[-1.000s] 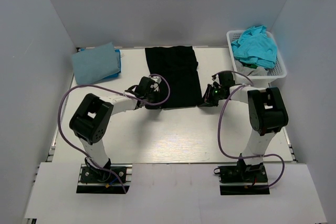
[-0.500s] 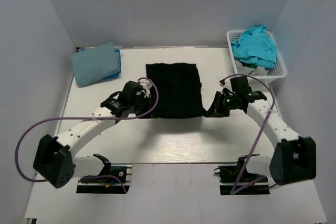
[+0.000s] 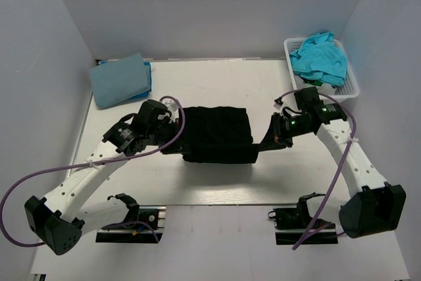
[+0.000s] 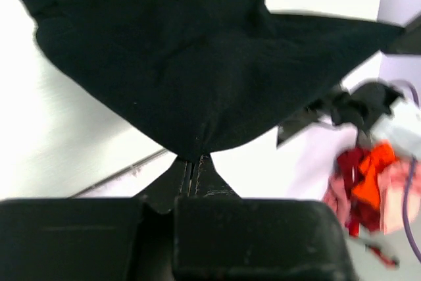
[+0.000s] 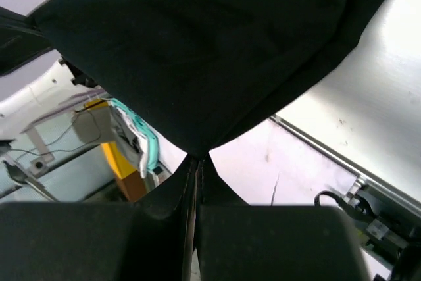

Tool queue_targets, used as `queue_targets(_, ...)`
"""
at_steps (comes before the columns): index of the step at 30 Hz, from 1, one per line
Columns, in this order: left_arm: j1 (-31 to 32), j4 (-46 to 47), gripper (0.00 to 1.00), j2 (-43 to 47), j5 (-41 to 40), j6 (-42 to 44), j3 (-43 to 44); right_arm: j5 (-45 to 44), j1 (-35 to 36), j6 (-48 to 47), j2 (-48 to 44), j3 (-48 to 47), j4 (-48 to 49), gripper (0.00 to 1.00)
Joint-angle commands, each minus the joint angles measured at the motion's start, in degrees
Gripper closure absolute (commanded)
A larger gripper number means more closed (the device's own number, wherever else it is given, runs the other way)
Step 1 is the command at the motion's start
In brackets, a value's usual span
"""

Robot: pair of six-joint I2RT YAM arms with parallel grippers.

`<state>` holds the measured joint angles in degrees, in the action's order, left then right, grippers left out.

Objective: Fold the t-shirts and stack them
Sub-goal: Fold the long partially folded tshirt into a neat square

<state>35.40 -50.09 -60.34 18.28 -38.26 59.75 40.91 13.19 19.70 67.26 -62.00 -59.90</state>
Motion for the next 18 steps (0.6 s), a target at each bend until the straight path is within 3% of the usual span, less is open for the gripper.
queue_targets(1,-1.2,1.3,1.0,0.04,-6.75,-3.3,2.57,2.34,-0.27,0.59,3.31,-5.05,2.94,1.0)
queue_targets(6,-1.21,5.0,1.0,-2.06,-16.06,-4.81,3.62,-0.03,-0.53,0.95,10.68,-11.47,6.19,1.0)
queue_targets(11,-1.21,6.31,1.0,-10.39,-21.35,-3.76,9.06,-2.23,-1.06,3.93,15.69,-16.22,12.34,1.0)
queue_targets(18,-2.87,7.36,1.0,-18.67,-28.65,-3.75,15.83,-4.07,-1.94,3.85,23.86,-23.08,13.93,1.0)
